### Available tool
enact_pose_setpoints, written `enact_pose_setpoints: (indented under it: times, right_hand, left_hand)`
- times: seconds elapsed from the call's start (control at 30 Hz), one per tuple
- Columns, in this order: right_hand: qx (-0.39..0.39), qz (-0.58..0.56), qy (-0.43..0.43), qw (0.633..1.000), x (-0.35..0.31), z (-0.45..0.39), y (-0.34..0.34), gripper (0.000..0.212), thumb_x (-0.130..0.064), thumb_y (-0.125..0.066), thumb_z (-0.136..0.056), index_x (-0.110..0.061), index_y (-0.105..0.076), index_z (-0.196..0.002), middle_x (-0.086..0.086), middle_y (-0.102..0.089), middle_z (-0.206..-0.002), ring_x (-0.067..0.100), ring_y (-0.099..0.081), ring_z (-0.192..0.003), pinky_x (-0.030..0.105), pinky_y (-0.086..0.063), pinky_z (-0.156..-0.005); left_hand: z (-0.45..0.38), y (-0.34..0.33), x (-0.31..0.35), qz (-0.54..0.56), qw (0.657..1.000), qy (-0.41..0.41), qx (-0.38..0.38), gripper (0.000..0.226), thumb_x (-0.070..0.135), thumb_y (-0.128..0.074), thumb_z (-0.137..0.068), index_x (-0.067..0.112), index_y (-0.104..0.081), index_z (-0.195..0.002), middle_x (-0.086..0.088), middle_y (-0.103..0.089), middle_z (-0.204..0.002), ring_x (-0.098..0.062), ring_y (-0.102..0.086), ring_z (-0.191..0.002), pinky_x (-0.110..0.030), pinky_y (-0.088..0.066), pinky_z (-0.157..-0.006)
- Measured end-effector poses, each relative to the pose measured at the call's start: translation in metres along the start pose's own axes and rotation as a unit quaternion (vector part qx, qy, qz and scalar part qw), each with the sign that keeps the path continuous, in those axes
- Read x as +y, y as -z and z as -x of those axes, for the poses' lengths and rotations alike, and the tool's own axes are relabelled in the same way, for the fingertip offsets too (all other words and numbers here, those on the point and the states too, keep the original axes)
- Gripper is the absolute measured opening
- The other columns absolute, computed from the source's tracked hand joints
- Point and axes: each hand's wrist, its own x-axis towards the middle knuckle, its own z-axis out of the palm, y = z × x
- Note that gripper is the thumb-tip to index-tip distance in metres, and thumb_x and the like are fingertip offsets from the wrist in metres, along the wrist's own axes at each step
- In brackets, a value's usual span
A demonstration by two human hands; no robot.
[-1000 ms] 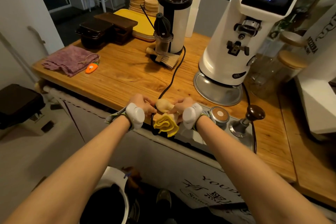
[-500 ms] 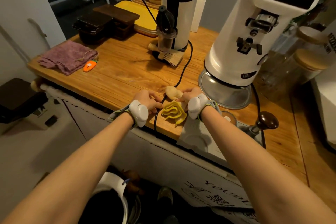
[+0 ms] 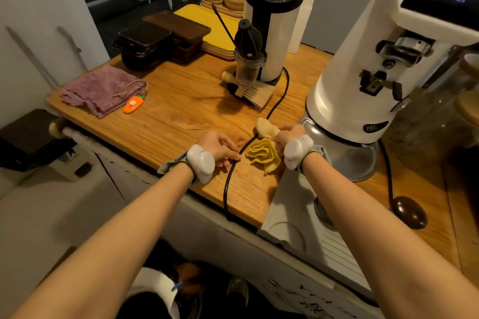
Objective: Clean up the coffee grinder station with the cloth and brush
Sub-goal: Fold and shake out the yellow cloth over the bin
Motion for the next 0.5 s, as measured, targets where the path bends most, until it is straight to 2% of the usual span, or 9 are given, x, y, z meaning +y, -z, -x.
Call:
enact_pose_setpoints:
  times: [0.07,0.27,0.3,0.37,0.43,0.47,0.5]
  right_hand:
    - [0.004,-0.003,-0.001,1.0,-0.003,-0.005,0.002,0.044,-0.013,-0.065,-0.083,-0.011,-0.058,-0.126,0.013,-0.062,-0.125,0.029,-0.058,-0.116,0.033,-0.049,-0.093]
    - [-0.006,-0.002,0.001,1.0,-0.008,-0.018,0.017,0.05,-0.017,-0.07,-0.081,-0.01,-0.057,-0.128,0.012,-0.06,-0.126,0.029,-0.056,-0.118,0.03,-0.045,-0.091]
    - [-0.004,-0.01,-0.002,1.0,-0.008,-0.019,0.021,0.051,-0.015,-0.07,-0.08,-0.009,-0.056,-0.129,0.013,-0.062,-0.122,0.029,-0.057,-0.117,0.032,-0.046,-0.092]
    - [-0.007,-0.056,-0.006,0.998,-0.012,-0.024,0.025,0.052,-0.009,-0.069,-0.079,-0.008,-0.055,-0.129,0.009,-0.065,-0.097,0.029,-0.061,-0.103,0.037,-0.051,-0.089]
    - [-0.015,-0.114,0.007,0.993,-0.023,-0.025,0.031,0.051,-0.003,-0.066,-0.079,-0.008,-0.055,-0.129,0.002,-0.059,-0.077,0.021,-0.059,-0.08,0.035,-0.051,-0.076]
    - [-0.021,-0.13,0.023,0.991,-0.029,-0.025,0.033,0.05,-0.002,-0.066,-0.079,-0.008,-0.056,-0.127,0.002,-0.059,-0.078,0.02,-0.057,-0.078,0.033,-0.051,-0.074]
    - [-0.027,-0.133,0.043,0.99,-0.036,-0.026,0.035,0.048,-0.003,-0.067,-0.078,-0.01,-0.057,-0.125,0.004,-0.062,-0.086,0.022,-0.059,-0.084,0.034,-0.052,-0.079]
  left_hand:
    - [-0.007,0.002,0.002,0.006,1.0,0.002,-0.008,0.022,0.003,-0.078,-0.071,0.001,-0.069,-0.091,-0.011,-0.068,-0.07,-0.006,-0.057,-0.036,-0.016,-0.046,-0.037]
    - [-0.021,0.002,0.007,0.003,0.999,0.014,-0.043,0.016,0.001,-0.078,-0.07,0.004,-0.07,-0.084,-0.007,-0.07,-0.065,-0.008,-0.064,-0.044,-0.019,-0.052,-0.043]
    - [-0.022,0.002,0.009,-0.002,0.998,0.019,-0.057,0.015,0.0,-0.076,-0.072,0.002,-0.07,-0.085,-0.007,-0.071,-0.064,-0.008,-0.064,-0.044,-0.018,-0.052,-0.043]
    - [-0.024,0.001,0.015,-0.006,0.995,0.032,-0.089,0.017,-0.003,-0.072,-0.075,-0.003,-0.07,-0.092,-0.003,-0.072,-0.06,-0.007,-0.065,-0.045,-0.015,-0.052,-0.043]
    - [-0.023,-0.002,0.022,0.002,0.992,0.038,-0.119,0.02,-0.005,-0.069,-0.077,-0.006,-0.068,-0.097,-0.003,-0.072,-0.061,-0.007,-0.066,-0.046,-0.014,-0.051,-0.044]
    - [-0.023,-0.005,0.024,0.009,0.99,0.04,-0.134,0.02,-0.005,-0.069,-0.078,-0.005,-0.068,-0.098,-0.004,-0.072,-0.066,-0.007,-0.067,-0.048,-0.014,-0.052,-0.045]
    - [-0.022,-0.008,0.027,0.015,0.988,0.04,-0.15,0.021,-0.004,-0.068,-0.079,-0.005,-0.068,-0.1,-0.005,-0.072,-0.071,-0.007,-0.068,-0.051,-0.013,-0.052,-0.047]
